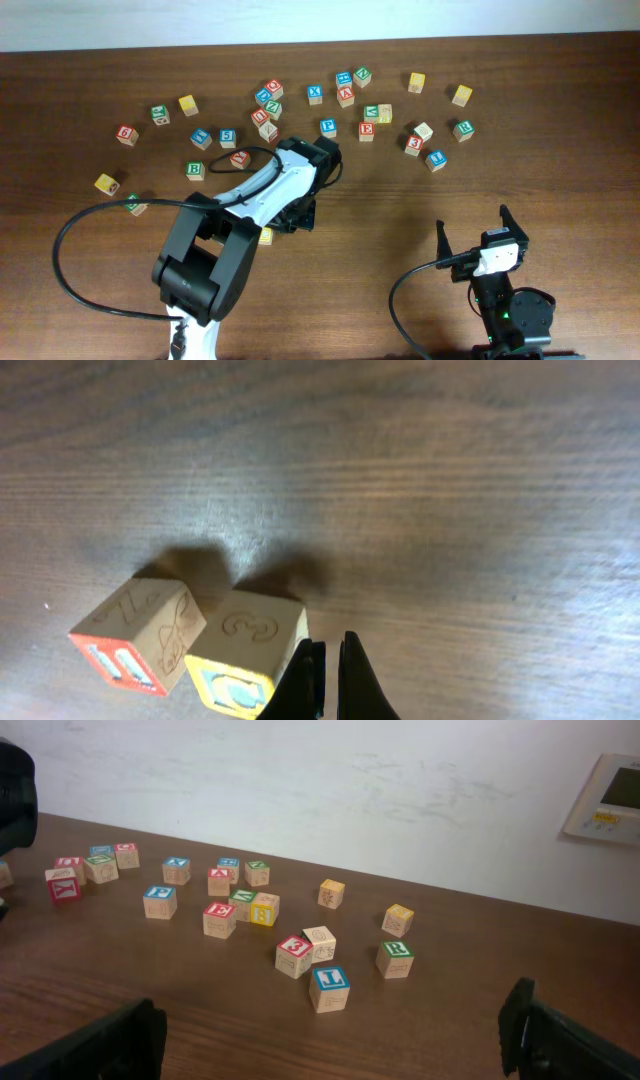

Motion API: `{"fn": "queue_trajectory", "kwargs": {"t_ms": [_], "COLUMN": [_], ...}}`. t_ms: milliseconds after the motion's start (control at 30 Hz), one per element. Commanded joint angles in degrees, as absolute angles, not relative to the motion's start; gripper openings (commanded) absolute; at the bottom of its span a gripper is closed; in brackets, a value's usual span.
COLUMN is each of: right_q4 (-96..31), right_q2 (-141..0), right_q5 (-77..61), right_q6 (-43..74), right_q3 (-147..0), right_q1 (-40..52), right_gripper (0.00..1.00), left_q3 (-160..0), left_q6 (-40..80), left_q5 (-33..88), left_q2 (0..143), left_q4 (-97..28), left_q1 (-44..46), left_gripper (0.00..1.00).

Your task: Spell out ICRA

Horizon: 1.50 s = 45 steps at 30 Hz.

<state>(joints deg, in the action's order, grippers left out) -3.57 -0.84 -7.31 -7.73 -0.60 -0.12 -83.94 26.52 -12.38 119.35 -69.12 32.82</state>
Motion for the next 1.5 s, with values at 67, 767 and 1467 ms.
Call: {"fn": "queue_trajectory", "kwargs": {"t_ms": [67,767,1467], "right_q4": [-3.9,-3.9,-3.9], "right_q2": [-0.5,-0.5,-0.5], "right_q5": [-6.8,-6.8,-6.8], "right_q6": [-7.5,-7.5,-7.5], "right_q3": [-0.3,-0.3,-0.3], "right_q1": [-0.4,-0.4,-0.4], "right_gripper": [0.98,0.98,0.98], "left_q3": [-83.4,-82.8,-82.8], "left_q6": [23.9,25.8,25.1], "left_q5": [-8.2,-13.2,-12.6], "left_q2": [118.1,118.1,118.1], "left_q4": [-69.7,-69.2,-69.3], "left_q1": [32.6,32.4,30.9], "left_gripper": [0.00,0.00,0.00]}}
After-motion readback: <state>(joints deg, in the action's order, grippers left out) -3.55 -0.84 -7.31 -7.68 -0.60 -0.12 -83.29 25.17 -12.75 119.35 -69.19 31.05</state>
